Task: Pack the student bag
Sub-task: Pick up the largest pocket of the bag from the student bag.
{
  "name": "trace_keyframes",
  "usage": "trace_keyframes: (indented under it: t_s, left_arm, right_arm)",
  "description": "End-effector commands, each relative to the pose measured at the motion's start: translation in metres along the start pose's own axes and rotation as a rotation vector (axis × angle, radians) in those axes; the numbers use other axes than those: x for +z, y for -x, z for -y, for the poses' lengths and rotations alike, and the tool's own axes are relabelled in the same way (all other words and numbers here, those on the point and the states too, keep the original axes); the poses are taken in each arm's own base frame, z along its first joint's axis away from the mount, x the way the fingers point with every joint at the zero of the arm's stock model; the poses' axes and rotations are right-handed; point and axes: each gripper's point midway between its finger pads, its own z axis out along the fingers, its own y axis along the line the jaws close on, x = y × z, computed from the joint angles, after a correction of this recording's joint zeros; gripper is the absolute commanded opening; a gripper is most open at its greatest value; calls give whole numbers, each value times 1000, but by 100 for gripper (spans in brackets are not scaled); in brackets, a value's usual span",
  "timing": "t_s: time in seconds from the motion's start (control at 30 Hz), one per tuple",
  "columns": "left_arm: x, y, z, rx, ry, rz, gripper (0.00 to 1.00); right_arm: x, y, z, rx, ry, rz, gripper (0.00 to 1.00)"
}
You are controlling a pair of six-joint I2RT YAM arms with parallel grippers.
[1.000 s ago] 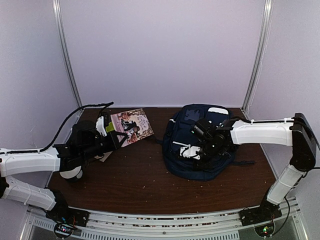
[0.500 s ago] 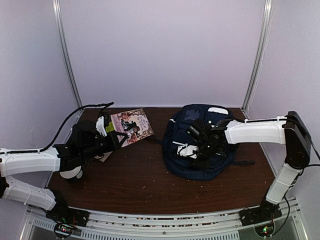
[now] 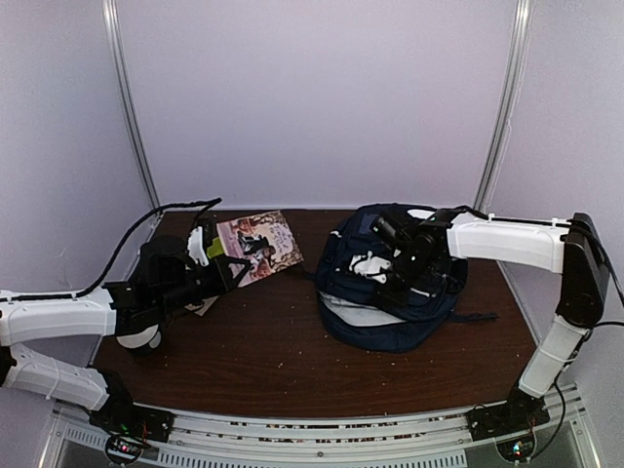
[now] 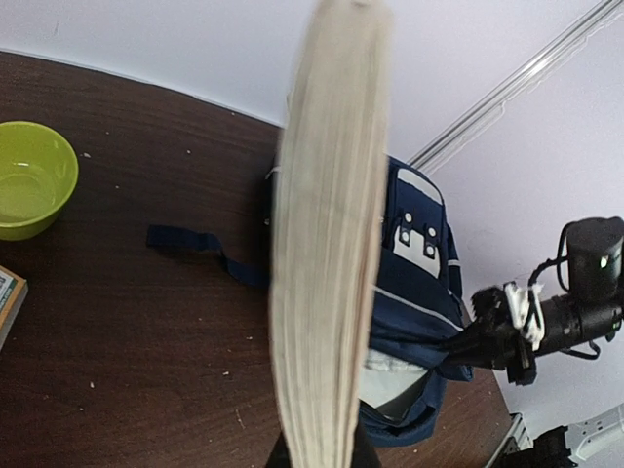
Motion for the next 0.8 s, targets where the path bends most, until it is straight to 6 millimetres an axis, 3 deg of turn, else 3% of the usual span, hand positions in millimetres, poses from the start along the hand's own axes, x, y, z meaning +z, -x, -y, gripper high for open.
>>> trace_keyframes:
  t_s: [0.0,0.1,0.37,0.57,0.77]
  left_arm:
    - [-6,17,39,-73,-150,77,0]
    - [-6,16,48,-148,-217,78,0]
    - [-18,0,59,-222,-252,-37,0]
    - [-28,-21,54,-282,-229,-97,0]
    - [-14,-38,74,-330,-309,-141,0]
  right_arm:
    - [-72,46,44,156,-38,254,0]
    - [-95,59,66,219,-32,316,0]
    - [-125,80,105,285,-108,392,0]
    - [-135,85,115,310,-142,432,0]
    - [-140,91,113,323,-120,463,0]
